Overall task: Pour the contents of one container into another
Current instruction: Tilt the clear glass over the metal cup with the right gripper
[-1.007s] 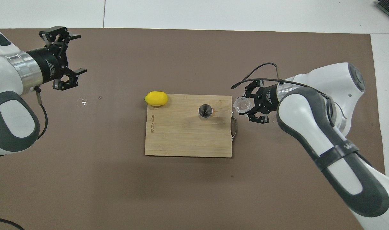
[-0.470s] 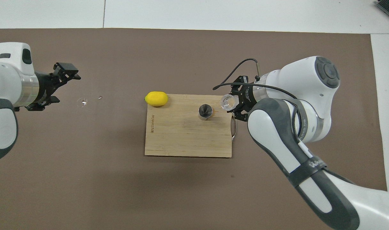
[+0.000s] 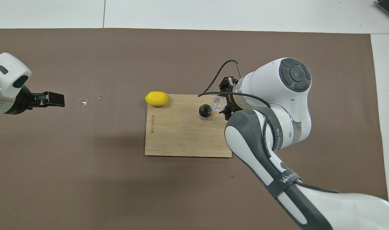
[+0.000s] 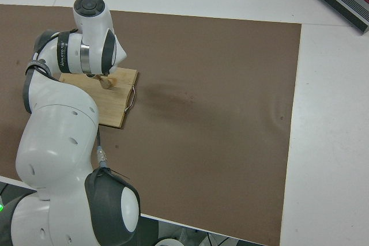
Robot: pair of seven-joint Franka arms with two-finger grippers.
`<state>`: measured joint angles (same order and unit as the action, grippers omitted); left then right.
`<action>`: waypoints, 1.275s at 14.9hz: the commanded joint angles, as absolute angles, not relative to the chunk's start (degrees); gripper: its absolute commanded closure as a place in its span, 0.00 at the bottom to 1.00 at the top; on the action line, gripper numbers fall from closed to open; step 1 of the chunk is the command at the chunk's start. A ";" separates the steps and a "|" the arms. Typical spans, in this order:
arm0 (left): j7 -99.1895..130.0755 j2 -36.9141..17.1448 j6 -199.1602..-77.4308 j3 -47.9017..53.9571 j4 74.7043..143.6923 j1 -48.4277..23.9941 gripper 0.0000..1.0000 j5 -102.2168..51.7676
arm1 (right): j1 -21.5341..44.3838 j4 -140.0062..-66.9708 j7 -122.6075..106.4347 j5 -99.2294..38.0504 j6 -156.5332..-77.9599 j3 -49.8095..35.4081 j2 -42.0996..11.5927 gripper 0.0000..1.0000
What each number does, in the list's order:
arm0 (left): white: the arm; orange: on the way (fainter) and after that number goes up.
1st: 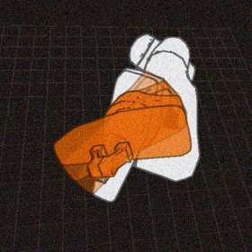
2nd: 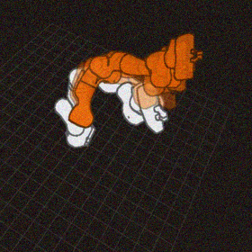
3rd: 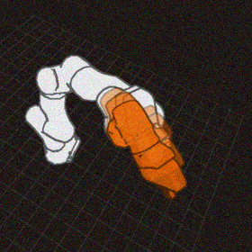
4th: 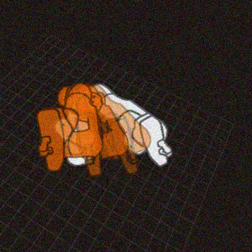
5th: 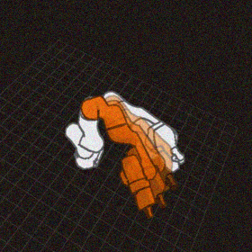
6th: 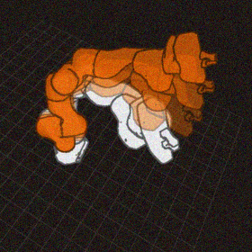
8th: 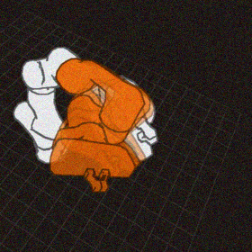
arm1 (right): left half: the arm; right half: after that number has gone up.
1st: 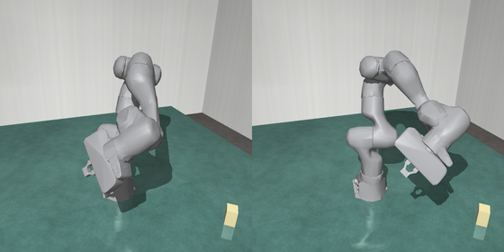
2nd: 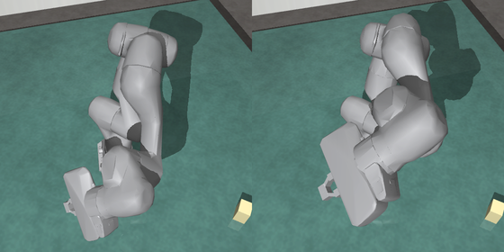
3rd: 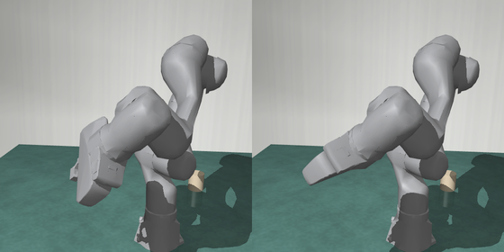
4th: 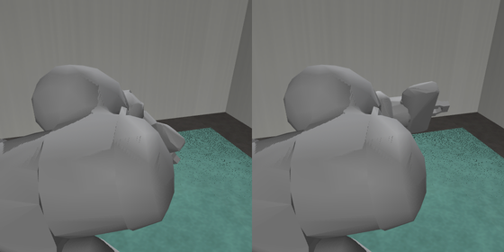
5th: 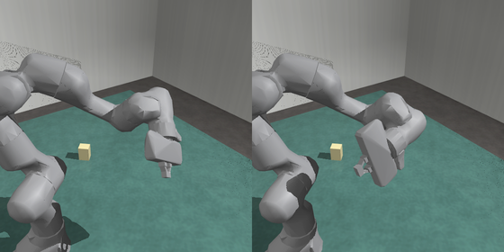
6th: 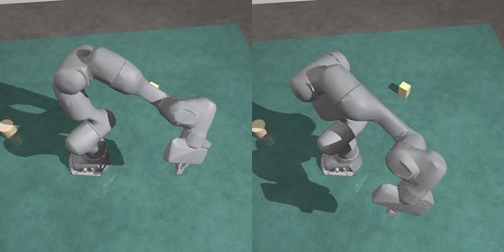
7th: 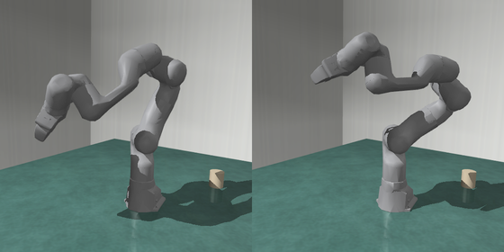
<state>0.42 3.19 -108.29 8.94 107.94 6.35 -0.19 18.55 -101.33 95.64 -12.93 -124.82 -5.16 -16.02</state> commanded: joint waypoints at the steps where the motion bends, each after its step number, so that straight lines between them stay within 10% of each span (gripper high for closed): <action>1: -4.83 2.38 -99.87 5.11 101.53 2.65 0.00 1.76 | 19.77 -99.84 97.47 -8.45 -123.75 -5.19 -16.88 0.97; 5: -4.75 -0.96 -92.11 -2.00 91.60 -5.96 0.00 0.53 | 21.18 -99.76 98.35 -4.66 -124.19 -5.19 -16.87 1.00; 19: -4.66 2.90 -90.35 2.90 93.07 0.18 0.00 -3.25 | 23.64 -99.93 98.44 7.20 -123.40 -5.27 -16.61 1.00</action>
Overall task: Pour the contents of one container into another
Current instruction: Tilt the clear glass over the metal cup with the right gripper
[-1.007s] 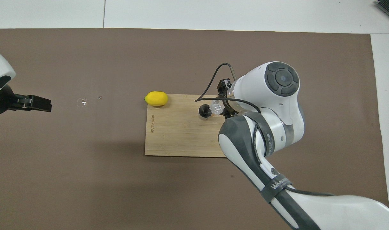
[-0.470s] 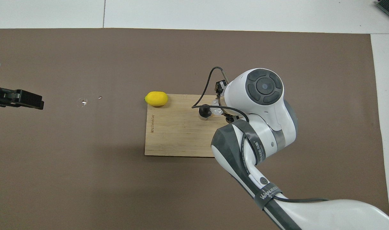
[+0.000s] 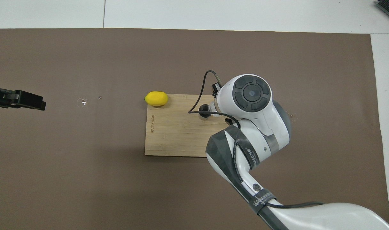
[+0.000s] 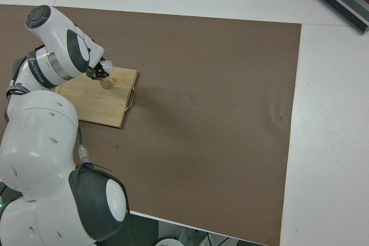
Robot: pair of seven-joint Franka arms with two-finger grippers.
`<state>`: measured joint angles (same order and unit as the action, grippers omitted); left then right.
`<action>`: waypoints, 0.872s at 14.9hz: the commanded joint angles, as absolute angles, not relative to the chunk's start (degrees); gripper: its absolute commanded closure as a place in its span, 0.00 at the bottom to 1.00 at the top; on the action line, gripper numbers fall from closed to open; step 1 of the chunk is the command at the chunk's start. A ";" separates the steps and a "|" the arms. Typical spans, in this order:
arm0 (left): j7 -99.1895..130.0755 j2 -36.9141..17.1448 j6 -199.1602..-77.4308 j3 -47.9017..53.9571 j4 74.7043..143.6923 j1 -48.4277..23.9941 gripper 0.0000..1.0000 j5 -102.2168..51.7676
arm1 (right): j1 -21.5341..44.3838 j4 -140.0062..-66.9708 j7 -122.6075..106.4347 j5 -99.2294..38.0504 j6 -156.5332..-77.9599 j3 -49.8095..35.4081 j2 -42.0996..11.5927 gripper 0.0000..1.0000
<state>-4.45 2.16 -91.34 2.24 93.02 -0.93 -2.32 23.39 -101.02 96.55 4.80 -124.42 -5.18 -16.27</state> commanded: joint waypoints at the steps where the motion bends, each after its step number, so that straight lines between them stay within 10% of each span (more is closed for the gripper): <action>1: -4.57 2.90 -90.44 2.90 93.08 0.18 0.00 -3.16 | 23.73 -100.11 98.44 7.73 -123.40 -5.27 -16.52 1.00; 13: -4.75 2.99 -90.18 2.90 93.08 0.18 0.00 -3.16 | 21.98 -98.26 98.35 2.13 -121.99 -5.45 -16.79 0.98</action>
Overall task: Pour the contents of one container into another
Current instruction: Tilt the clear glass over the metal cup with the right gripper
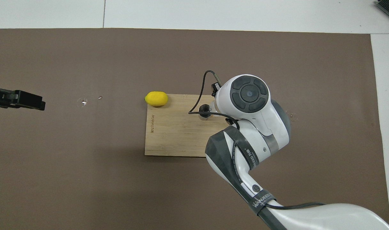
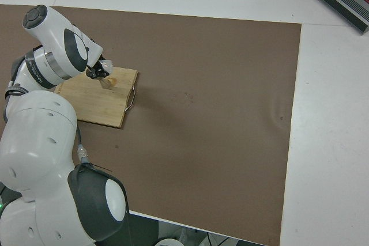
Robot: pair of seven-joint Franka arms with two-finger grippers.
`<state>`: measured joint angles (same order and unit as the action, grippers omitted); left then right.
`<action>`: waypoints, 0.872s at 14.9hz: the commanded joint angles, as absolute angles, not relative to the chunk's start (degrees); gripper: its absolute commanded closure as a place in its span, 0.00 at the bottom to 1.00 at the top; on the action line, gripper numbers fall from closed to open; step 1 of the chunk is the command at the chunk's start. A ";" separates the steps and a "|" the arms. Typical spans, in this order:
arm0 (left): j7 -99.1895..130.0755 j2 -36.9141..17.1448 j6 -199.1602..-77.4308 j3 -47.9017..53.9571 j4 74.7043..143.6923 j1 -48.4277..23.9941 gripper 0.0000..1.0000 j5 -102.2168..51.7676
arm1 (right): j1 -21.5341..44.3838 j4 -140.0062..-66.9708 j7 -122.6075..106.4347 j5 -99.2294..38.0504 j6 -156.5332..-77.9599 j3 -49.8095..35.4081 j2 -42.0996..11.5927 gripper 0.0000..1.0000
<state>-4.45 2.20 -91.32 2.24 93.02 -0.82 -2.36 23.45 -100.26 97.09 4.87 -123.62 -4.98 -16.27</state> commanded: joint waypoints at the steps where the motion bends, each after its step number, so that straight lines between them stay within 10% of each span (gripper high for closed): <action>1: -4.75 2.99 -90.35 2.90 93.08 0.18 0.00 -3.16 | 21.62 -98.26 98.26 0.98 -121.99 -5.45 -16.70 0.98; 13: -4.75 2.99 -89.91 2.90 93.16 0.18 0.00 -3.16 | 13.38 -101.94 90.63 -23.01 -123.40 -5.54 -16.26 0.98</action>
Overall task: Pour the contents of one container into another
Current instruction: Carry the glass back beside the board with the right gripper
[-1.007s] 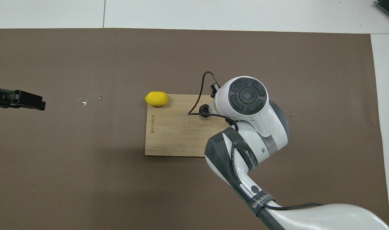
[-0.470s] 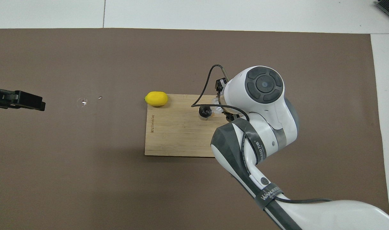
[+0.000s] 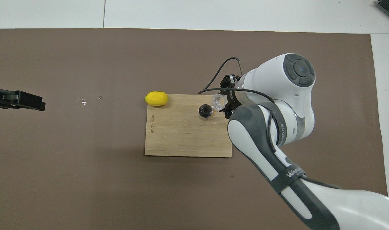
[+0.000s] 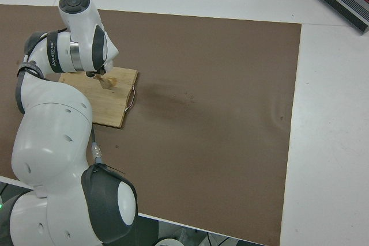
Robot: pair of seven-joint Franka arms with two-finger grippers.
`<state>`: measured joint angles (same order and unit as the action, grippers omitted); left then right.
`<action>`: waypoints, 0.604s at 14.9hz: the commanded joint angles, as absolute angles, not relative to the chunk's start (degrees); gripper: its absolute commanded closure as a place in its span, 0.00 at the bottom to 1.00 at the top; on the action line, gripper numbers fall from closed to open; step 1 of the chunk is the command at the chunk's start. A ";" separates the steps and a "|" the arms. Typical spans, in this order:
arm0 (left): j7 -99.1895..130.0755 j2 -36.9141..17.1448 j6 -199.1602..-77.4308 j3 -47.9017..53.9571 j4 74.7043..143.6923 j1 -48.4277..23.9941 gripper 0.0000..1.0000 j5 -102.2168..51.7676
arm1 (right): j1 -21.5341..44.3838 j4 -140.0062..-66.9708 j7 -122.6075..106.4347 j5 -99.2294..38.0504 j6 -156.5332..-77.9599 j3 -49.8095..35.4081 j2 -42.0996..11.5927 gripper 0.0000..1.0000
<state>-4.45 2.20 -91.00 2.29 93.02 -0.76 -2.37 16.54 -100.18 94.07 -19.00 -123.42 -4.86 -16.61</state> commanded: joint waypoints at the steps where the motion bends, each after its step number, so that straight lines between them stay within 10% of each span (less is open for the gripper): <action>1: -4.75 2.99 -89.91 2.90 93.08 0.18 0.00 -3.16 | 12.32 -103.08 88.79 -25.72 -123.40 -5.54 -16.17 0.99; 9: -4.75 2.99 -89.91 2.90 93.16 0.18 0.00 -3.16 | 0.01 -113.29 67.52 -44.89 -122.26 -5.54 -15.73 1.00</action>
<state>-4.45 2.20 -90.97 2.29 93.02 -0.76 -2.37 2.88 -110.91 71.89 -40.78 -123.38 -4.76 -16.74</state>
